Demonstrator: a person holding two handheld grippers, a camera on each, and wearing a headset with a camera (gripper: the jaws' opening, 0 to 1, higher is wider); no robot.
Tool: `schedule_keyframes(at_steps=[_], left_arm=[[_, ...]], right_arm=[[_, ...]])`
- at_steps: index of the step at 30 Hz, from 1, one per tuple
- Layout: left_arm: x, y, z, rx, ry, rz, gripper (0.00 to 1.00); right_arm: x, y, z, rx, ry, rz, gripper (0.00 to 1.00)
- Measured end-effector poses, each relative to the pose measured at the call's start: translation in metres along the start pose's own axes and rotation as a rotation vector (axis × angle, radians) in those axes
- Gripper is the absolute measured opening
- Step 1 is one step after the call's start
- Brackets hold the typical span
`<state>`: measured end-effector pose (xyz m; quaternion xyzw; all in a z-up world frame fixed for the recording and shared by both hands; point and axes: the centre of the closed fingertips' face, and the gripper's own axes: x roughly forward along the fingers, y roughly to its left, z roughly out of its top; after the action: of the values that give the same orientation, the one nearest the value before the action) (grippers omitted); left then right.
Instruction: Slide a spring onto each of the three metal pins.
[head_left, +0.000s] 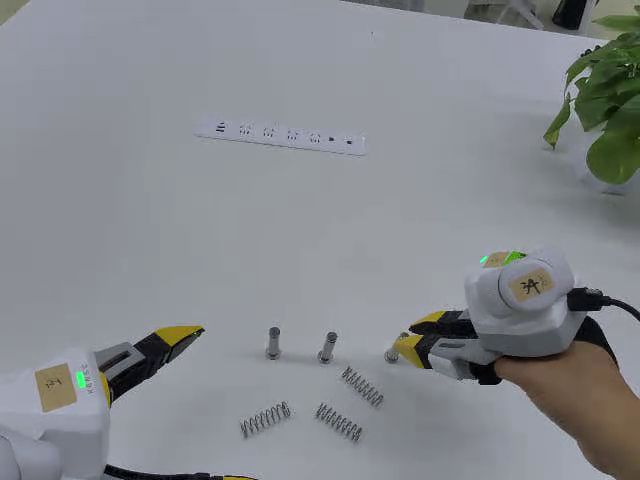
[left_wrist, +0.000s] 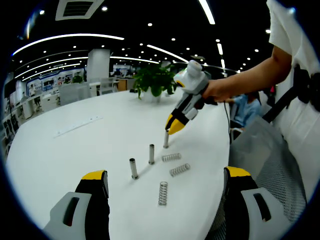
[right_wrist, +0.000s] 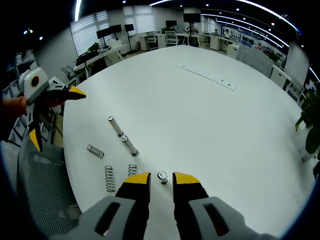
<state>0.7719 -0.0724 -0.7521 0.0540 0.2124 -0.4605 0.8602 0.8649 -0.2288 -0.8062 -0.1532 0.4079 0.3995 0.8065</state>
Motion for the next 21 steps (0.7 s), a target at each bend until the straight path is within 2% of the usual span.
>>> schedule_keyframes(at_steps=[12,21], left_arm=[[-0.002,0.001,0.002,0.014,0.004,0.005,0.97],[-0.006,0.001,0.003,0.024,0.014,0.015,0.97]], right_arm=[[-0.008,0.002,0.000,-0.028,-0.018,0.011,0.26],[-0.014,0.006,0.001,-0.031,-0.051,0.040,0.33]])
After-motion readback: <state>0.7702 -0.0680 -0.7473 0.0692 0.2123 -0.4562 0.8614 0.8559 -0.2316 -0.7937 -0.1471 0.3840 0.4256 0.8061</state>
